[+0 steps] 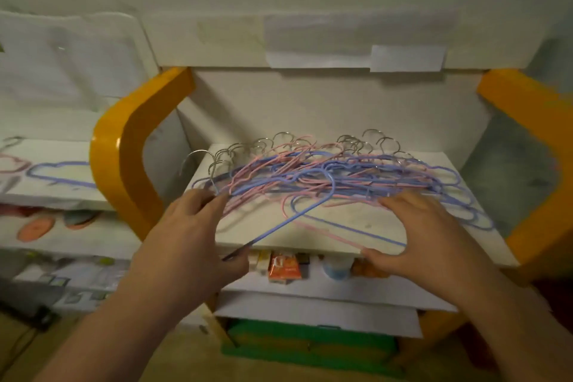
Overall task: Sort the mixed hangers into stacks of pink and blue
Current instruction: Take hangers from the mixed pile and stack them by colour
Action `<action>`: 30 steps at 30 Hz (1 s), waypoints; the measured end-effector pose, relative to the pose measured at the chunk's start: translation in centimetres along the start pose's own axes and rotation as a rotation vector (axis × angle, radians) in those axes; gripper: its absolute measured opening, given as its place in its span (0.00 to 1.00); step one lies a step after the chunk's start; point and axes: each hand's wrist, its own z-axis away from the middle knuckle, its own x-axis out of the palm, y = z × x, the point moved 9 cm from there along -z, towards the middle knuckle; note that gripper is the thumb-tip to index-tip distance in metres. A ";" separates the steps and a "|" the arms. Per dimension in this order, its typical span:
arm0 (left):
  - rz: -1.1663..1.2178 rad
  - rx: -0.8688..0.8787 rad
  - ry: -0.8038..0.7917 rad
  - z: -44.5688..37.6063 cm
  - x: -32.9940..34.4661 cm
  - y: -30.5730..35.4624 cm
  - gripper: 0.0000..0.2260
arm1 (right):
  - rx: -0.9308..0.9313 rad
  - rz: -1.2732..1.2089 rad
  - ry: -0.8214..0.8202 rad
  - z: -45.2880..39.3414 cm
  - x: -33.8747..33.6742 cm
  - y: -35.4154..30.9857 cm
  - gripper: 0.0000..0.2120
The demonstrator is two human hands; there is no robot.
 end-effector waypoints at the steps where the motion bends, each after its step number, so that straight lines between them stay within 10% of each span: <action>1: -0.019 -0.028 0.005 1.6 -0.6 -0.7 0.41 | -0.031 -0.016 -0.009 0.4 0.2 -1.2 0.39; 15: -0.136 -0.448 0.106 17.9 -8.8 -22.3 0.40 | -0.398 -0.028 -0.157 -0.4 4.8 -26.8 0.40; 30: -0.111 -0.589 0.093 22.8 -12.7 -50.6 0.31 | -0.395 0.005 -0.223 -6.8 15.1 -51.8 0.43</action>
